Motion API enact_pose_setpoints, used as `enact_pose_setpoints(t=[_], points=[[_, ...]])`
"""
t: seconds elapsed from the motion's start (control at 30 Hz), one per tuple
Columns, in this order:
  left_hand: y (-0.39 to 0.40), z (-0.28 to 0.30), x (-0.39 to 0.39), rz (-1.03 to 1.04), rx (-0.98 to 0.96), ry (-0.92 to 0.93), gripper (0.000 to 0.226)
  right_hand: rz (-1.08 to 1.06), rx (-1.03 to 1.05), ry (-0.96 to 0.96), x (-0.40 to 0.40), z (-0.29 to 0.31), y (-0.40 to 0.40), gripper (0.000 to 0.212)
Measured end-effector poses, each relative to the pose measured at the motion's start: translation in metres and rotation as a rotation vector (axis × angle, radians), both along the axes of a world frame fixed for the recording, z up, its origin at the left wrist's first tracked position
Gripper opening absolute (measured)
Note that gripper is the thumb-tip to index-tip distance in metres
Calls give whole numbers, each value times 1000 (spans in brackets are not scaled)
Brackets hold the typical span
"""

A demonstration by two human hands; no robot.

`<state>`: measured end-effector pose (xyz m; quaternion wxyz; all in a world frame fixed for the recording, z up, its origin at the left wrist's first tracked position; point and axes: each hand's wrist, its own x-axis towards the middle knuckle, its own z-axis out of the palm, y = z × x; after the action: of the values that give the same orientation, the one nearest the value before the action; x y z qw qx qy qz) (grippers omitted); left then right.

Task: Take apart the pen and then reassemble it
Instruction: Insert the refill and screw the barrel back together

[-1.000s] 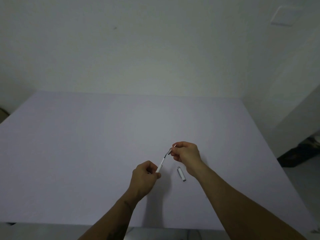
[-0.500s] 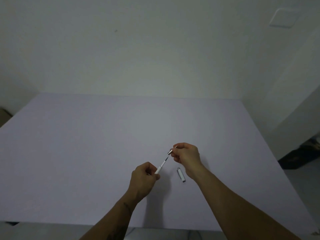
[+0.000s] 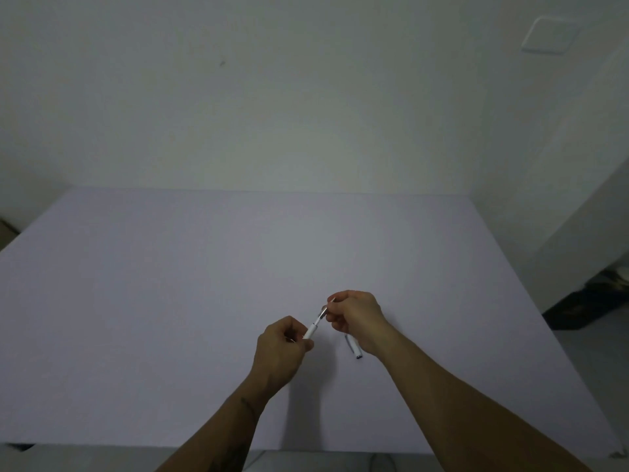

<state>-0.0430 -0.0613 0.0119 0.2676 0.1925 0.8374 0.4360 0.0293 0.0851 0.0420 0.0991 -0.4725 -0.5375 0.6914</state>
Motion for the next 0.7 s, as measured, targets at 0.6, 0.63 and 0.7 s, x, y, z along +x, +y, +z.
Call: enact_pose_setpoints(t=[0.6, 0.63, 0.7], points=[[-8, -4, -8, -28, -6, 21, 12, 314, 322, -153, 2, -8, -14, 13], [-8, -4, -9, -29, -2, 24, 12, 331, 347, -148, 2, -7, -14, 13], [-8, -2, -10, -29, 6, 33, 12, 357, 359, -127, 3, -2, -10, 17]])
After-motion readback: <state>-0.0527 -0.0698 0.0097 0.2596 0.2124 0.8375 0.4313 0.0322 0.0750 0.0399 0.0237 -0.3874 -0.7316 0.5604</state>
